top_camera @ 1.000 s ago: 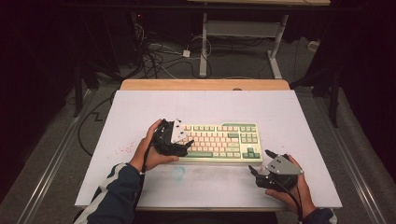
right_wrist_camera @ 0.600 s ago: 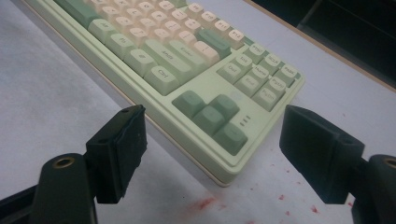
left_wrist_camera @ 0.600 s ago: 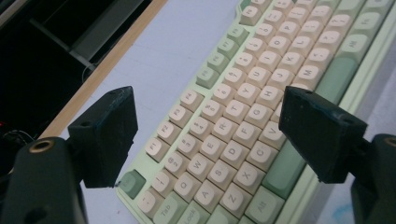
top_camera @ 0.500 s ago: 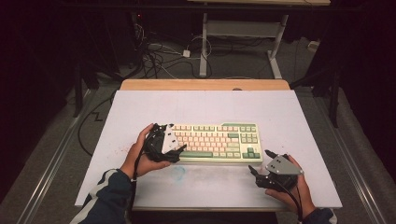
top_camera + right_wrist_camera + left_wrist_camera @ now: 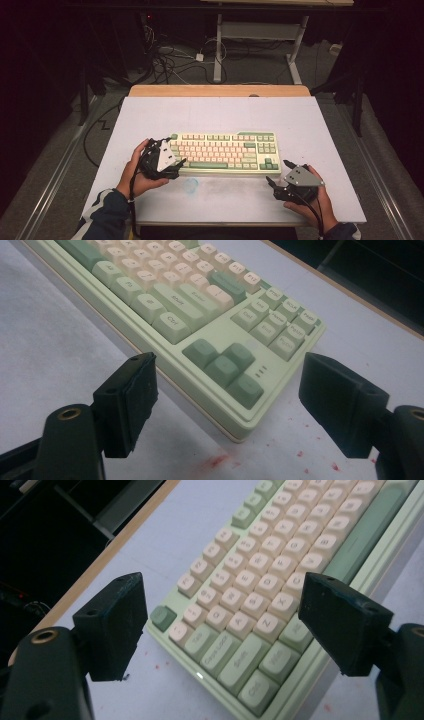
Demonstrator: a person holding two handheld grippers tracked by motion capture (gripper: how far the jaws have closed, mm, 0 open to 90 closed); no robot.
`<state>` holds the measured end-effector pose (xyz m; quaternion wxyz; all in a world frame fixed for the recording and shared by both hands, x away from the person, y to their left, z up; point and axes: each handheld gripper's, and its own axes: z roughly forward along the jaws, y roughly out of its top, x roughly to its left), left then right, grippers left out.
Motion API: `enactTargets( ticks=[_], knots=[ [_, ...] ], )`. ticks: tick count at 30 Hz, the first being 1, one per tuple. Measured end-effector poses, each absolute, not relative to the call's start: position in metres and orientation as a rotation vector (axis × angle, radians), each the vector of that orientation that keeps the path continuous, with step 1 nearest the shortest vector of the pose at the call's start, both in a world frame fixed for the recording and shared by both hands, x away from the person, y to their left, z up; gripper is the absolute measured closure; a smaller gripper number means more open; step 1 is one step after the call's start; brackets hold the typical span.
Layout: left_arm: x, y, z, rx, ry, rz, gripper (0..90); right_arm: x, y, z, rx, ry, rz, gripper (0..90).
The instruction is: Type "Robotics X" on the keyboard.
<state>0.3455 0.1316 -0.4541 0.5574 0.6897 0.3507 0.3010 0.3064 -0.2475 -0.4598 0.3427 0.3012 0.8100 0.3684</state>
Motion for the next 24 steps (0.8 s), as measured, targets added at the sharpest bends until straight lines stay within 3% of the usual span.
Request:
enactTargets(
  ticks=[9,14,16,24],
  knots=[
    [0.331,0.156,-0.470,1.598,0.909,0.727,18.2,0.310,-0.244,-0.455,0.779,2.102,0.971,25.3],
    [0.324,0.168,-0.479,1.577,0.956,0.737,18.3,0.314,-0.241,-0.451,0.788,2.108,1.001,31.7],
    [0.322,0.171,-0.484,1.566,0.982,0.734,18.3,0.315,-0.239,-0.449,0.772,2.122,1.020,37.9],
    [0.317,0.176,-0.492,1.617,1.009,0.723,18.3,0.329,-0.227,-0.440,0.766,2.215,1.056,78.8]
  ],
)
